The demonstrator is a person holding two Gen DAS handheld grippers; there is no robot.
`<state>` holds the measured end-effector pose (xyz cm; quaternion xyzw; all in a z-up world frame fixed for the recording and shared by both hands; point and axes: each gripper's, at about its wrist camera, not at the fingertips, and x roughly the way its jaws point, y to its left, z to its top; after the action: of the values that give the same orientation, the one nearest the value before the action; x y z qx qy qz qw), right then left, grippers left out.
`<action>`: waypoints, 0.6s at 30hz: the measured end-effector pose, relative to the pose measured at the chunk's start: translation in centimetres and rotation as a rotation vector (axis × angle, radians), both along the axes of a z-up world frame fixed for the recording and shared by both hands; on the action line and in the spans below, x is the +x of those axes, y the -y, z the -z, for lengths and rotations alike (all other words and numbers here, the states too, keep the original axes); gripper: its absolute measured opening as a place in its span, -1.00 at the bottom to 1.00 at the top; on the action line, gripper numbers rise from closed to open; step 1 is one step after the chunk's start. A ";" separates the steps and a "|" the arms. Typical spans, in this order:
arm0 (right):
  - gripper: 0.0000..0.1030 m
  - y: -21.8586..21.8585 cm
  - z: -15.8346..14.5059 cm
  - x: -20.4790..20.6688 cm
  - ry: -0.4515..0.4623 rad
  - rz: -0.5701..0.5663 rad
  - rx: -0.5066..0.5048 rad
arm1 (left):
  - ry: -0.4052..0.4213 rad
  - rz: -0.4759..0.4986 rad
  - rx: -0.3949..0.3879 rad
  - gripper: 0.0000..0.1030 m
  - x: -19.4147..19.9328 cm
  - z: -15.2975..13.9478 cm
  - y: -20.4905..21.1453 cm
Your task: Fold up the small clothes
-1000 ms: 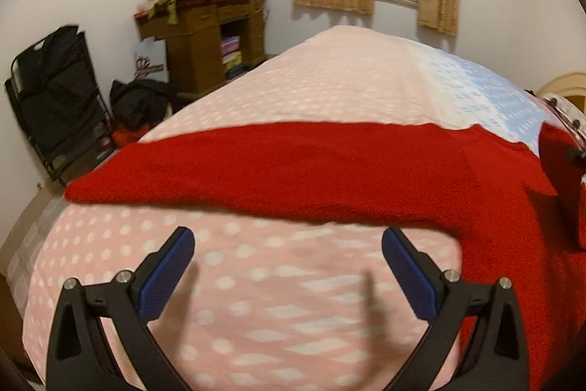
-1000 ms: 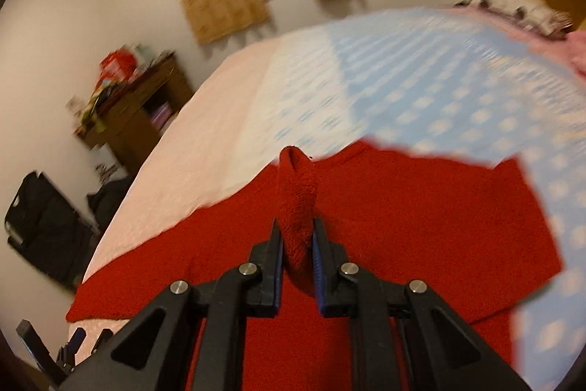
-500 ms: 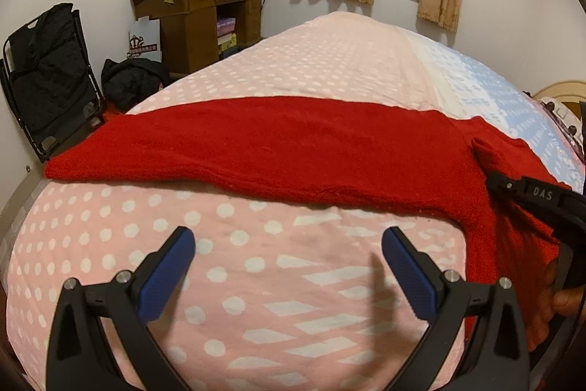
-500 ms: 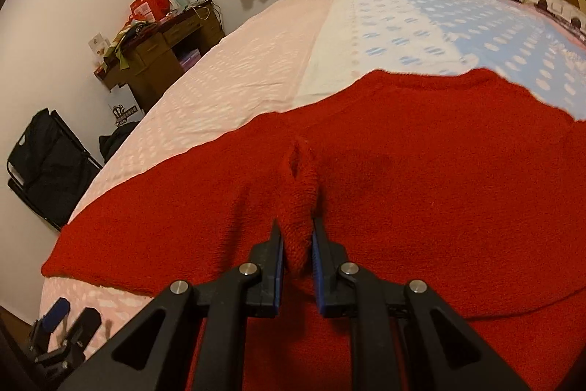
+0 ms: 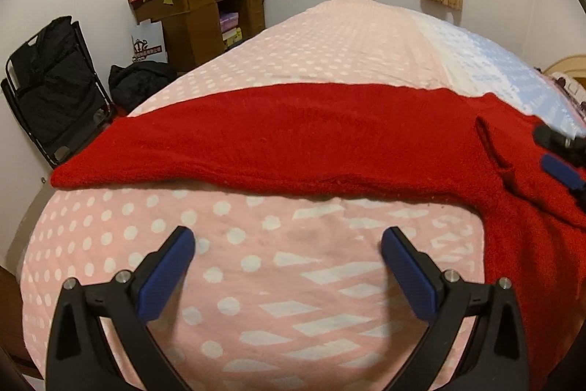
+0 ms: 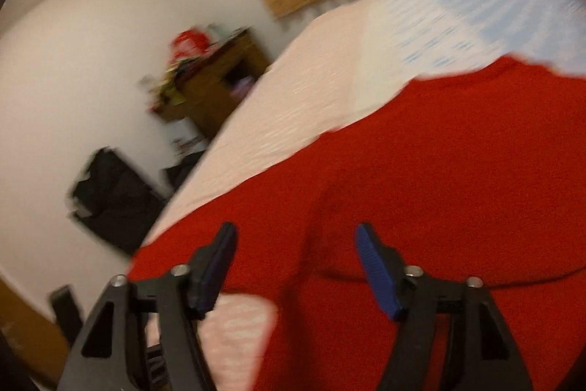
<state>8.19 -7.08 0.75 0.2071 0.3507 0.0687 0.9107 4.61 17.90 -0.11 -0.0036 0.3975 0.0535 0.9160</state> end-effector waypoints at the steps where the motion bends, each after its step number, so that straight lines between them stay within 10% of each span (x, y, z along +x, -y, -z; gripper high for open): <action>1: -0.08 0.1 0.3 0.2 -0.029 0.018 -0.039 | -0.003 -0.001 0.011 1.00 0.0 0.0 0.1; 8: -0.08 -1.9 2.4 -0.3 -0.027 0.025 -0.260 | 0.077 -0.095 -0.140 1.00 -1.2 -1.7 -4.0; 18: -0.08 -1.3 2.6 -0.4 -0.005 0.022 -0.252 | 0.137 -0.575 -0.206 0.87 0.2 -3.1 -19.2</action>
<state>7.76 -5.74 -1.87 0.0952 0.3562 0.0135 0.9294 4.78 37.10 2.95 -0.2122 0.3207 0.2694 0.8829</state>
